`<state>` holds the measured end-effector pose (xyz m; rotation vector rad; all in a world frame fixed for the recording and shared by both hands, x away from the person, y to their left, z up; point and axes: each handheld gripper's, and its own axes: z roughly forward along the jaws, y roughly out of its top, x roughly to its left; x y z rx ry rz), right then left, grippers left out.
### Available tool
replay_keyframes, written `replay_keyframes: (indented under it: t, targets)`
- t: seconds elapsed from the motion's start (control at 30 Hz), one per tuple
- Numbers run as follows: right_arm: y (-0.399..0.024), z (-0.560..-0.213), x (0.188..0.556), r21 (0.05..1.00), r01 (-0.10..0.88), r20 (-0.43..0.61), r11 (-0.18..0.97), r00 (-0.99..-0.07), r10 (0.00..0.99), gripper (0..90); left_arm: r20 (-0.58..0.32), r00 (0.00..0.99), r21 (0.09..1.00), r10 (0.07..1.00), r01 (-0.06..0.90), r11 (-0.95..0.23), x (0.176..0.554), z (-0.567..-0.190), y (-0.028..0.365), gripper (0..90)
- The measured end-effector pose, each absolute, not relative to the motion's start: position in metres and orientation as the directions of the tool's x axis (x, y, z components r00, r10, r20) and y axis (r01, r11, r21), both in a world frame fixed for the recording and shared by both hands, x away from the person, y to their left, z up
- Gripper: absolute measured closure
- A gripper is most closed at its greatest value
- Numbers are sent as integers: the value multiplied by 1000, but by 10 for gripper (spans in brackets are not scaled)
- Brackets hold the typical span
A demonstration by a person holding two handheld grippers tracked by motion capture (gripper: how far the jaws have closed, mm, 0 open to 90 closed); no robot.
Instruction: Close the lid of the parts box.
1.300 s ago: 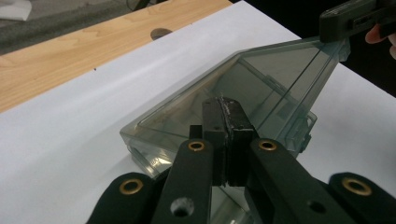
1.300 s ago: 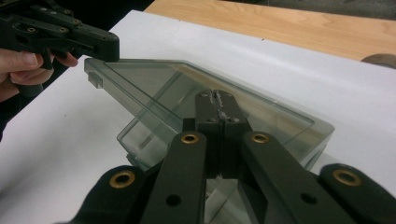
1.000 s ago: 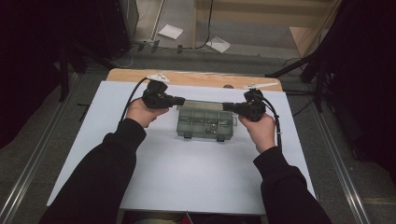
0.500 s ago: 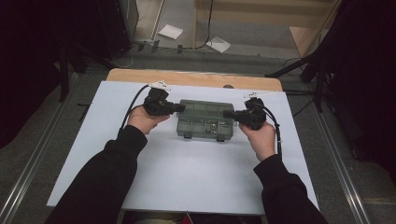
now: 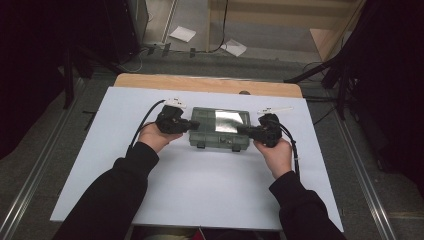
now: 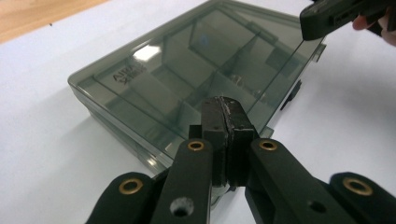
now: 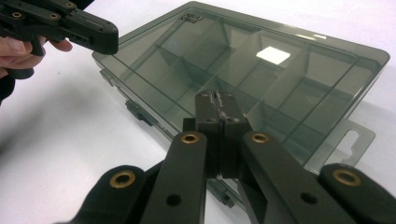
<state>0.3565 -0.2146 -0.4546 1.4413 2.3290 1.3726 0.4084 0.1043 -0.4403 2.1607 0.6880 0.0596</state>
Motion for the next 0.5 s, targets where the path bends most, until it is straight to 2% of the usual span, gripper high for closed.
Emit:
replay_keyframes:
  t: [0.37,0.5]
  targets:
    - [-208,-471,356,688,700,357,188,-553,752,900,-192,841,730,505,467,-499,402,-460,104,886]
    - [-209,-478,358,680,706,349,196,-547,761,900,-218,838,726,500,481,-491,404,-466,105,886]
